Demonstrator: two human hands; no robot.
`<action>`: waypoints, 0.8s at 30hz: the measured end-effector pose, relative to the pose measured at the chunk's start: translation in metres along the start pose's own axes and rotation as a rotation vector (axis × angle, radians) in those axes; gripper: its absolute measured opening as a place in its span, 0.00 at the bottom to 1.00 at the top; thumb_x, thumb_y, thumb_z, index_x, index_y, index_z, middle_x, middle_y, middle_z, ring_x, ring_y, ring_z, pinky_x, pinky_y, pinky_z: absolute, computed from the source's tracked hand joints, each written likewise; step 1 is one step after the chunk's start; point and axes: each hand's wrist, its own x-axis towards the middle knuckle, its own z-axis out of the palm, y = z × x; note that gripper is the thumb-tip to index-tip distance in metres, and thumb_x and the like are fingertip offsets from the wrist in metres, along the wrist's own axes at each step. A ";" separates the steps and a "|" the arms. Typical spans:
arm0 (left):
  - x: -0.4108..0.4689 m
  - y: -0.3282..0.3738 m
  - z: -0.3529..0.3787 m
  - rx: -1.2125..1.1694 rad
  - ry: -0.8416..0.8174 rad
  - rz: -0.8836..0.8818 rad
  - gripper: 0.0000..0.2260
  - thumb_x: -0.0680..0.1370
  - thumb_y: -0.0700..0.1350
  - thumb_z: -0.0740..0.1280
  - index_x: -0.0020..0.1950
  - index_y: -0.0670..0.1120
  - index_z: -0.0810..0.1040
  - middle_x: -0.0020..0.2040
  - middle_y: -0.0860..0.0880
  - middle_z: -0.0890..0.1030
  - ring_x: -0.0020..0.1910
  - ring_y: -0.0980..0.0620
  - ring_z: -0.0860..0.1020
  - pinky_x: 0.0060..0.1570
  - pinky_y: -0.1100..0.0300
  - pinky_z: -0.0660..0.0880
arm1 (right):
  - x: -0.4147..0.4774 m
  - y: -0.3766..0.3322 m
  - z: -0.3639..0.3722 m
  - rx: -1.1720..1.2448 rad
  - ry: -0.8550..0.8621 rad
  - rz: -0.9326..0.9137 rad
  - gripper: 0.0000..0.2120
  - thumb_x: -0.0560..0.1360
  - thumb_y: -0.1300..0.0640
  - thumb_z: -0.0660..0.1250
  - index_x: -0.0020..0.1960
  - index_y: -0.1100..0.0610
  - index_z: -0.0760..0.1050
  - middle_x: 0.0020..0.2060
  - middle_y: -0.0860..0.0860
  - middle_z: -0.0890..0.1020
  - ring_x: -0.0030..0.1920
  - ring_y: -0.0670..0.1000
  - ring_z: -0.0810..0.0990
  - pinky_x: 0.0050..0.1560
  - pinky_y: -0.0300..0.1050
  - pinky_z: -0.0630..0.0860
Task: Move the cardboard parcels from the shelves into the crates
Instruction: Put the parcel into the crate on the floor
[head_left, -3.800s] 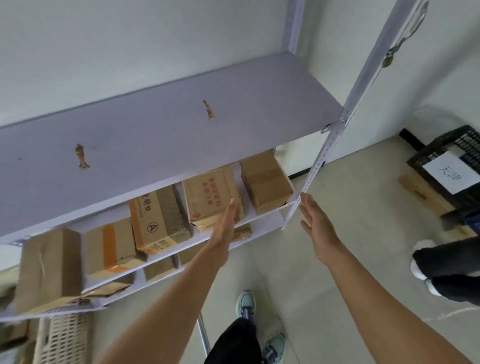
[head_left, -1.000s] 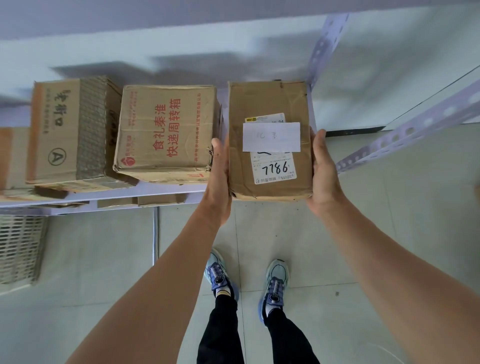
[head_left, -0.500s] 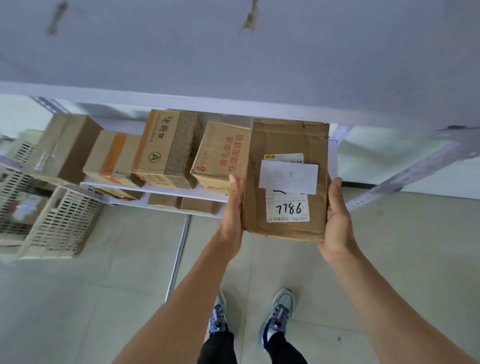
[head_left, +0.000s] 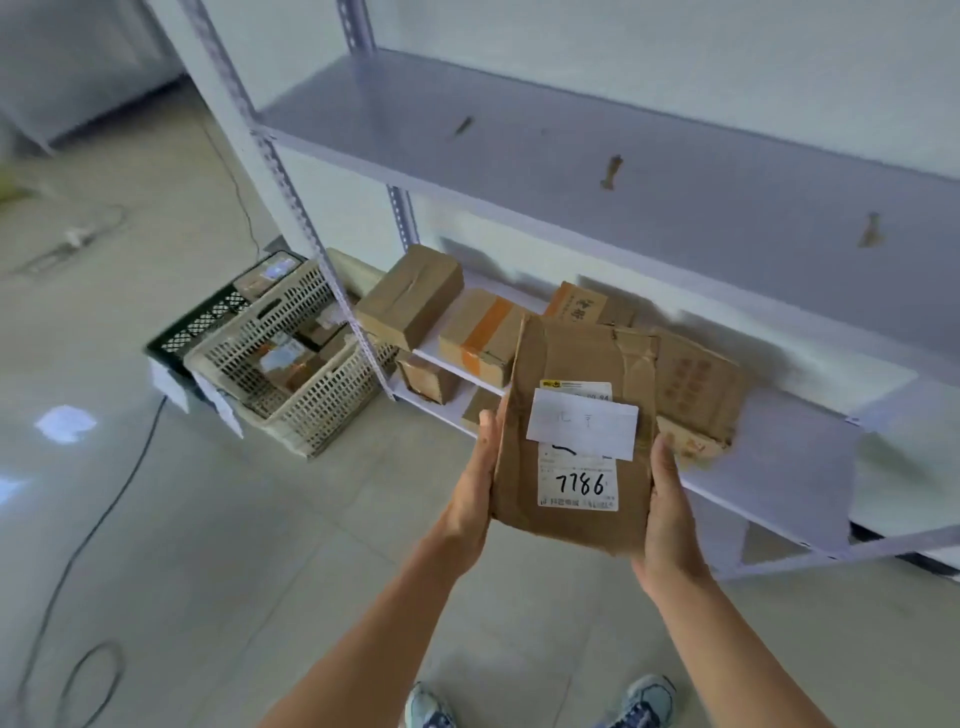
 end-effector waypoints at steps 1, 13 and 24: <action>-0.011 0.008 -0.022 -0.020 0.017 0.011 0.33 0.86 0.68 0.44 0.85 0.55 0.66 0.78 0.51 0.77 0.77 0.47 0.76 0.77 0.39 0.72 | -0.003 0.004 0.026 -0.006 -0.030 0.005 0.31 0.78 0.25 0.54 0.63 0.40 0.85 0.60 0.54 0.88 0.60 0.56 0.88 0.47 0.50 0.86; -0.083 0.078 -0.243 -0.077 0.173 0.089 0.29 0.88 0.67 0.42 0.86 0.59 0.64 0.80 0.50 0.75 0.79 0.45 0.75 0.78 0.34 0.70 | 0.012 0.042 0.265 -0.123 -0.229 0.056 0.32 0.80 0.25 0.51 0.70 0.41 0.80 0.63 0.55 0.87 0.62 0.57 0.86 0.53 0.54 0.86; -0.031 0.110 -0.438 -0.089 0.346 -0.032 0.30 0.87 0.69 0.44 0.83 0.60 0.70 0.75 0.48 0.80 0.73 0.43 0.80 0.72 0.32 0.76 | 0.123 0.102 0.435 -0.187 -0.317 0.077 0.43 0.73 0.20 0.57 0.82 0.40 0.66 0.77 0.50 0.75 0.79 0.56 0.71 0.79 0.66 0.66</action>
